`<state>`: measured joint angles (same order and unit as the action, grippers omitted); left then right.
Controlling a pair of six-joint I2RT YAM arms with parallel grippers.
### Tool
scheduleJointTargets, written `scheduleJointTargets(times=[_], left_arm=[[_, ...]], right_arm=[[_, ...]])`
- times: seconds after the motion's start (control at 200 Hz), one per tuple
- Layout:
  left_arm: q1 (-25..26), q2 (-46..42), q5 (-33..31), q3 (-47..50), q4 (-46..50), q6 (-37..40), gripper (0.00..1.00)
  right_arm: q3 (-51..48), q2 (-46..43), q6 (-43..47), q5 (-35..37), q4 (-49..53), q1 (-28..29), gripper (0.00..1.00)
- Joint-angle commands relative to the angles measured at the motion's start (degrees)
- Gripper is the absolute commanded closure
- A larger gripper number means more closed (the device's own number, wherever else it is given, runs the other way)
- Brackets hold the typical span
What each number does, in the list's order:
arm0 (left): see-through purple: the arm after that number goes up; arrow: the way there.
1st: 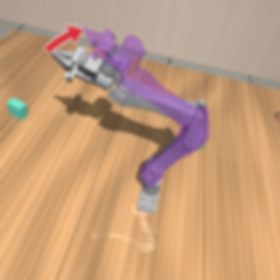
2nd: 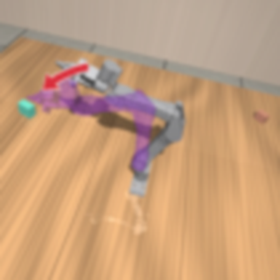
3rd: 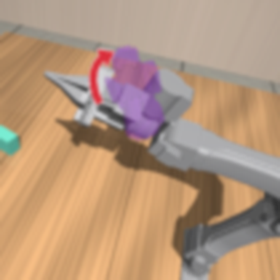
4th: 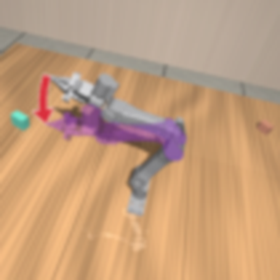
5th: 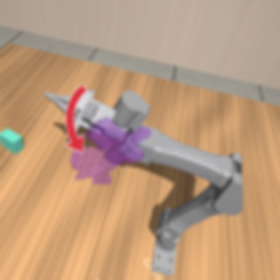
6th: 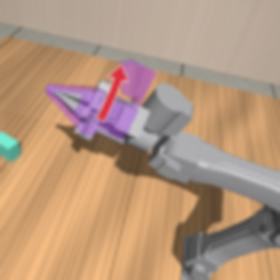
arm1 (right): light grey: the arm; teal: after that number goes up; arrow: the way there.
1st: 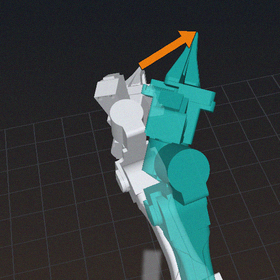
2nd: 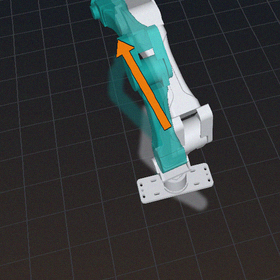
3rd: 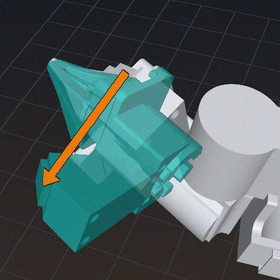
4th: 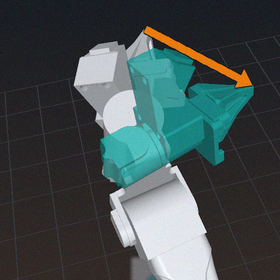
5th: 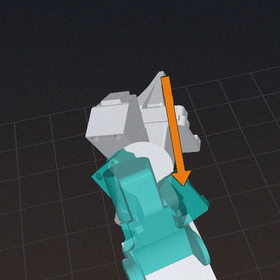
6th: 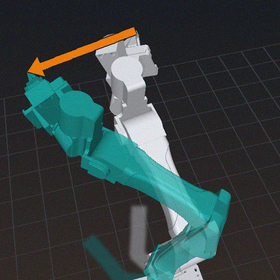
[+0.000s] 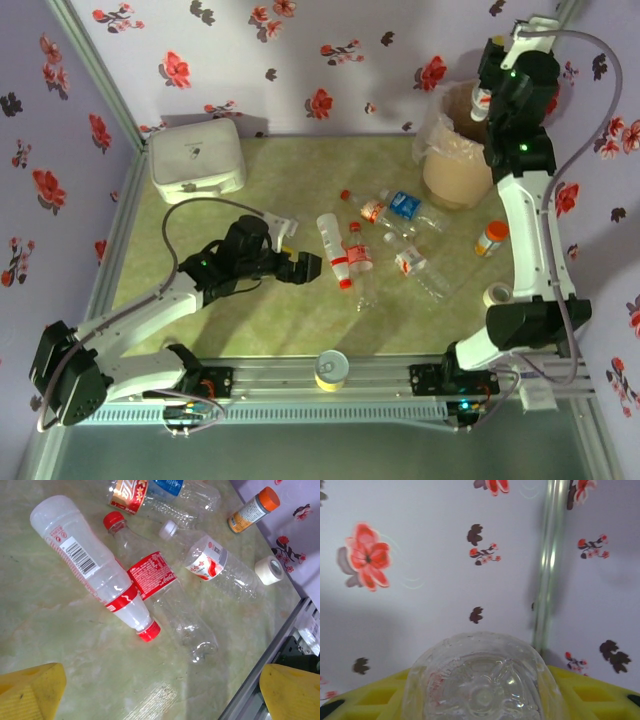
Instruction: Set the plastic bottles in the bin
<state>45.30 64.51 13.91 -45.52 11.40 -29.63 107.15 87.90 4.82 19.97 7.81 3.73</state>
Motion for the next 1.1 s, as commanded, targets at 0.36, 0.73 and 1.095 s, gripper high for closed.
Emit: scheduleJointTargets(times=[0.36, 0.73, 1.095], left_arm=[[-0.4, -2.0, -1.2, 2.3, -0.9, -2.4, 0.0], [-0.3, 4.6, -4.9, 1.1, -0.2, -7.3, 0.0], [-0.4, 9.3, -5.5, -2.4, 1.5, -7.2, 0.0]], right_arm=[[-10.8, 4.8, 1.2, 1.2, -10.7, -0.3, 0.76], [-21.3, 6.2, -9.2, -3.0, -12.3, -2.4, 0.76], [-24.4, 8.0, -13.5, -4.4, -9.6, -4.3, 0.51]])
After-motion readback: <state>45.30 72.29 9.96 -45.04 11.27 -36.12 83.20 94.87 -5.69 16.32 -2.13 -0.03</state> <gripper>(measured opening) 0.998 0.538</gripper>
